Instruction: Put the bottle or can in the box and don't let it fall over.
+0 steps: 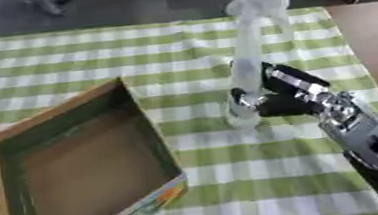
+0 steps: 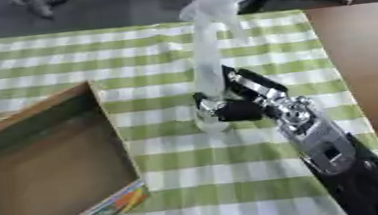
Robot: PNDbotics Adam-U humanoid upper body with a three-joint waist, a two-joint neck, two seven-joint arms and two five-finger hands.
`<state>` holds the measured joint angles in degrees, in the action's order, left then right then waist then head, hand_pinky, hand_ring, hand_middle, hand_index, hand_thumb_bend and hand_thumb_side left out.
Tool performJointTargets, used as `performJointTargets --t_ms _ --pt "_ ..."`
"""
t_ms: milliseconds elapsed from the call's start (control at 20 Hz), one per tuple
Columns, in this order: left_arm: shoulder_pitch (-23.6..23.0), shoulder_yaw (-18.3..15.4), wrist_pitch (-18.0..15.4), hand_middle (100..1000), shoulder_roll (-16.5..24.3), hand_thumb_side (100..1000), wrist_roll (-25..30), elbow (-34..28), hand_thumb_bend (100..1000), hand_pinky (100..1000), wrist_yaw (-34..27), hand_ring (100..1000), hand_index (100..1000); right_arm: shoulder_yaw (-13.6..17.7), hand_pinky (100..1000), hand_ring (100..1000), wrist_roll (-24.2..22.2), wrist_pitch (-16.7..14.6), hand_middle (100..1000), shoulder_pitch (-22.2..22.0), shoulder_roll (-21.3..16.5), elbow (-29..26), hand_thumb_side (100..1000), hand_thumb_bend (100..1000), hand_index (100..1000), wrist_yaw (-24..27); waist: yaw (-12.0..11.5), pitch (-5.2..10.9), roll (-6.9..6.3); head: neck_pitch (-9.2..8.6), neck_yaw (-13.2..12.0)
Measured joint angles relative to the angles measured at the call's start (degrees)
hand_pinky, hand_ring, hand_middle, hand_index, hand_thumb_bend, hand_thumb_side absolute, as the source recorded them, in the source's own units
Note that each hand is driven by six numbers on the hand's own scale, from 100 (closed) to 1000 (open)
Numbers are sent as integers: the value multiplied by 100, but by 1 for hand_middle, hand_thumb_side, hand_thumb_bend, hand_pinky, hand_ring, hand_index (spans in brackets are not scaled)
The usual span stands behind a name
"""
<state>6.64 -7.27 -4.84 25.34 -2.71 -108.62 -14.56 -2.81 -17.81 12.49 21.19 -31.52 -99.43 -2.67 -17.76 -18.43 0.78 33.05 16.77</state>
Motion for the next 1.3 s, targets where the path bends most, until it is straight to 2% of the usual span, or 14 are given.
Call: performJointTargets --t_ms 200,500,700,800,850,900,1300 --pt "0 0 -3 939 -18 813 6 0 100 923 1 833 835 5 977 1000 -87 13 1000 -5 0 5 614 100 1000 231 0 -3 -2 -7 0" --pt "0 0 -7 939 -18 812 9 0 100 924 1 833 835 24 972 1000 -160 39 1000 -5 0 32 485 100 1000 387 2 -4 -14 -25 0" --pt "0 0 -12 940 -18 810 14 0 100 924 2 833 835 28 969 1000 -183 69 1000 -4 1 69 338 100 1000 401 2 -5 -17 -40 0" --pt "0 0 -14 940 -19 808 17 0 100 924 4 833 835 28 963 1000 -189 79 1000 -3 1 80 228 100 986 400 1 -5 -17 -40 0" --pt "0 0 -15 940 -19 807 18 0 100 925 6 833 834 28 957 1000 -186 90 1000 -3 1 93 134 100 967 397 0 -5 -17 -41 0" --pt "0 0 -15 940 -19 807 18 0 100 925 9 833 834 29 953 1000 -174 105 1000 -2 1 106 100 100 952 391 0 -5 -17 -41 0" --pt "0 0 -15 939 -19 807 21 0 100 926 15 833 834 29 960 1000 18 256 1000 7 6 106 103 100 868 300 -15 -5 -15 -42 0"
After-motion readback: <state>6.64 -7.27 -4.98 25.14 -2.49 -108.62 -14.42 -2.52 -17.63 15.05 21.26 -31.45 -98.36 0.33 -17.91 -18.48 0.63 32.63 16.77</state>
